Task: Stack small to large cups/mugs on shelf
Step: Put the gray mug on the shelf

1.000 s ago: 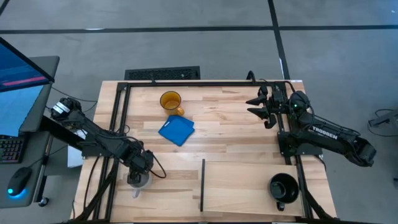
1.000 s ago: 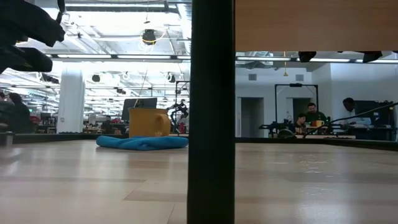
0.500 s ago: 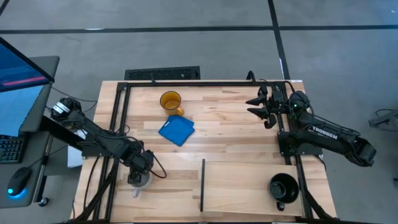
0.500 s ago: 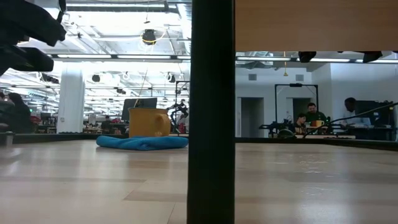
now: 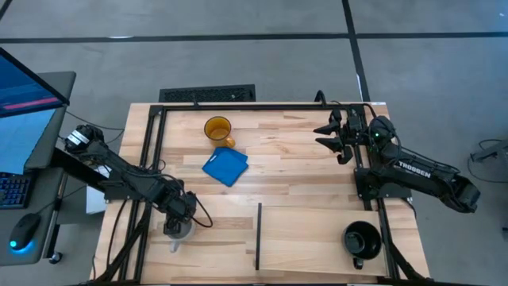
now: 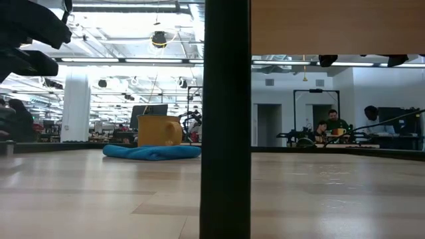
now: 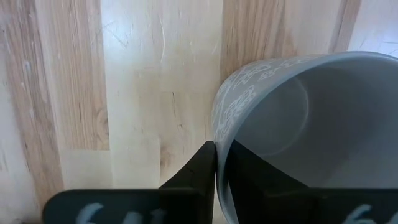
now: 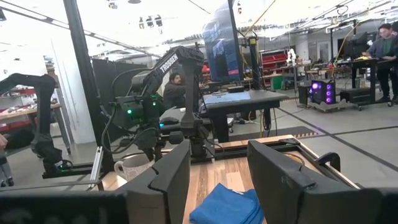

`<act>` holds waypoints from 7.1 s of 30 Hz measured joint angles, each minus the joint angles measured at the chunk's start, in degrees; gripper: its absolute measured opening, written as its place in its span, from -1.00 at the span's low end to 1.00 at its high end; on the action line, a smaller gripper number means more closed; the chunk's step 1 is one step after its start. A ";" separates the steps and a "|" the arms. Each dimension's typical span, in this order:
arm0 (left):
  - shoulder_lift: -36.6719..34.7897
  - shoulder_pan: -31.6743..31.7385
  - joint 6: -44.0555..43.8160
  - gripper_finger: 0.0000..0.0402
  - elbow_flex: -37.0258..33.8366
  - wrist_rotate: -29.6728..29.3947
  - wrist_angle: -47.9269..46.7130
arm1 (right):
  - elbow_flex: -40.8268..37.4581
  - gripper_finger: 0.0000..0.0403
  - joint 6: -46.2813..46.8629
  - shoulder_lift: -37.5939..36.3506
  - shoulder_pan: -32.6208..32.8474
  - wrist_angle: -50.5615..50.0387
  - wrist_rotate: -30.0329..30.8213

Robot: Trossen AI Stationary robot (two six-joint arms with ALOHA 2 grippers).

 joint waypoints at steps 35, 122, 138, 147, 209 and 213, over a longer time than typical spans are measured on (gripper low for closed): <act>0.02 0.00 0.02 -0.88 0.00 -4.35 0.37 | -0.02 -0.10 0.00 0.01 -0.02 0.00 0.00; 6.16 27.98 13.60 -0.97 40.71 -6.22 0.30 | -0.02 -0.10 3.94 0.00 0.00 -0.10 -0.04; 29.12 27.98 18.51 -0.97 72.74 -1.42 -15.09 | -0.02 -0.10 4.04 0.02 0.02 -1.81 -0.09; 36.17 26.80 16.67 -0.97 80.07 0.75 -16.59 | -0.02 -0.10 4.02 0.02 0.00 -3.48 -0.09; 45.86 18.53 7.43 -0.92 80.50 3.85 -3.50 | -0.02 -0.10 4.09 0.01 0.02 -5.76 -0.28; 45.86 18.53 7.43 -0.96 80.50 4.49 -3.48 | -0.02 -0.10 4.08 0.02 0.01 -5.77 -0.28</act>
